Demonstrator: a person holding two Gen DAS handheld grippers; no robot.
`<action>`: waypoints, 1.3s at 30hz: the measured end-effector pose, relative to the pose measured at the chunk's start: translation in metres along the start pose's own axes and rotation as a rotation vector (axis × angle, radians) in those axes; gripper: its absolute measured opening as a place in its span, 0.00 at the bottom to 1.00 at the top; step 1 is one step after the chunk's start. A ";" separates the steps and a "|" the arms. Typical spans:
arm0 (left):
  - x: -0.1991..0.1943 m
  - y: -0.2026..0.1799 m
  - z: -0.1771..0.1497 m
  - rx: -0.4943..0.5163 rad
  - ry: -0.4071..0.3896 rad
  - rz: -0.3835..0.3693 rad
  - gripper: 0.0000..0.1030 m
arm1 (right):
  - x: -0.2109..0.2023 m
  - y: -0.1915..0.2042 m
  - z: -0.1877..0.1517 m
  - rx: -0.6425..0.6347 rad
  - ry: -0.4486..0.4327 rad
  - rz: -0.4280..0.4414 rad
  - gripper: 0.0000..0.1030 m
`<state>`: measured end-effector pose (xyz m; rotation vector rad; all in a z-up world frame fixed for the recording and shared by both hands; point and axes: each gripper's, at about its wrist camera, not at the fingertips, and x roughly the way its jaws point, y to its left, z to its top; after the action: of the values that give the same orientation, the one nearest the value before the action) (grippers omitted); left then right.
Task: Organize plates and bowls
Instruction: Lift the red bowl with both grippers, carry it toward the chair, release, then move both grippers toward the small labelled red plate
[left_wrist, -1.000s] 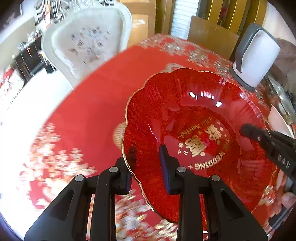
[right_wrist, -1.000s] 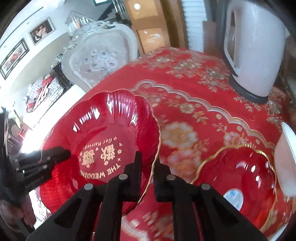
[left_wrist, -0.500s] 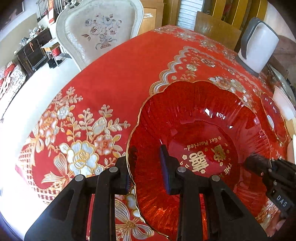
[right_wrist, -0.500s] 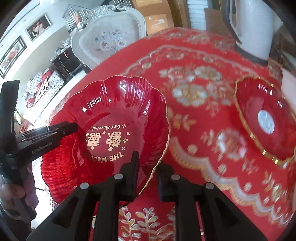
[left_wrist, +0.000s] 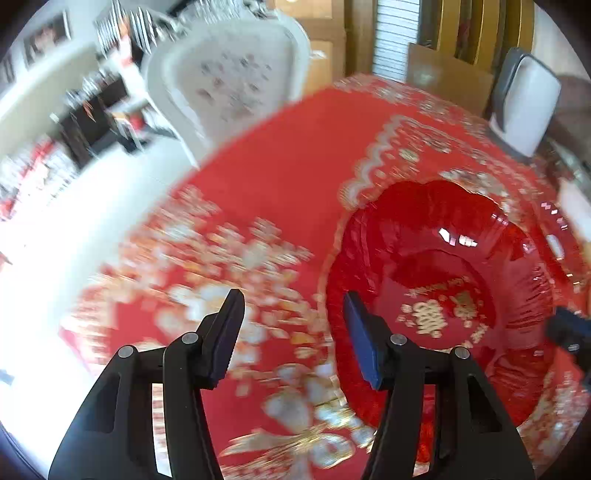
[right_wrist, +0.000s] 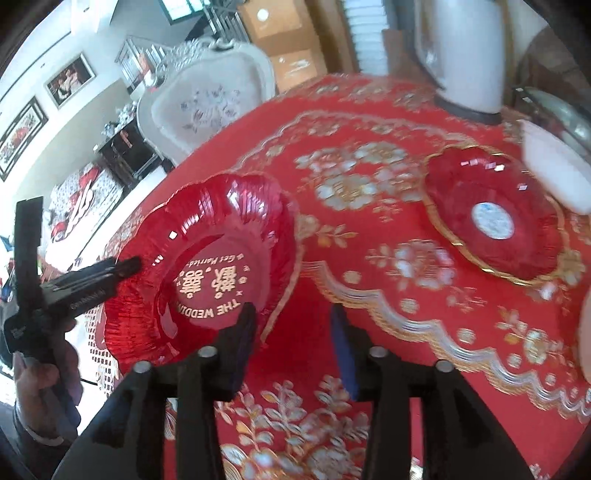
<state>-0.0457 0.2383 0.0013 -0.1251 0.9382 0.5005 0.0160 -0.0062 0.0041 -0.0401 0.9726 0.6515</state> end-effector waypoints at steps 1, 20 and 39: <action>-0.006 -0.001 0.001 0.013 -0.019 0.029 0.54 | -0.005 -0.002 -0.001 0.005 -0.013 -0.001 0.46; -0.076 -0.188 0.013 0.257 -0.147 -0.372 0.54 | -0.082 -0.086 -0.033 0.171 -0.157 -0.175 0.48; -0.054 -0.259 -0.002 0.334 -0.167 -0.429 0.54 | -0.094 -0.121 -0.041 0.221 -0.179 -0.224 0.48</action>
<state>0.0470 -0.0091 0.0146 0.0196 0.7900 -0.0453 0.0122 -0.1639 0.0232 0.1021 0.8477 0.3334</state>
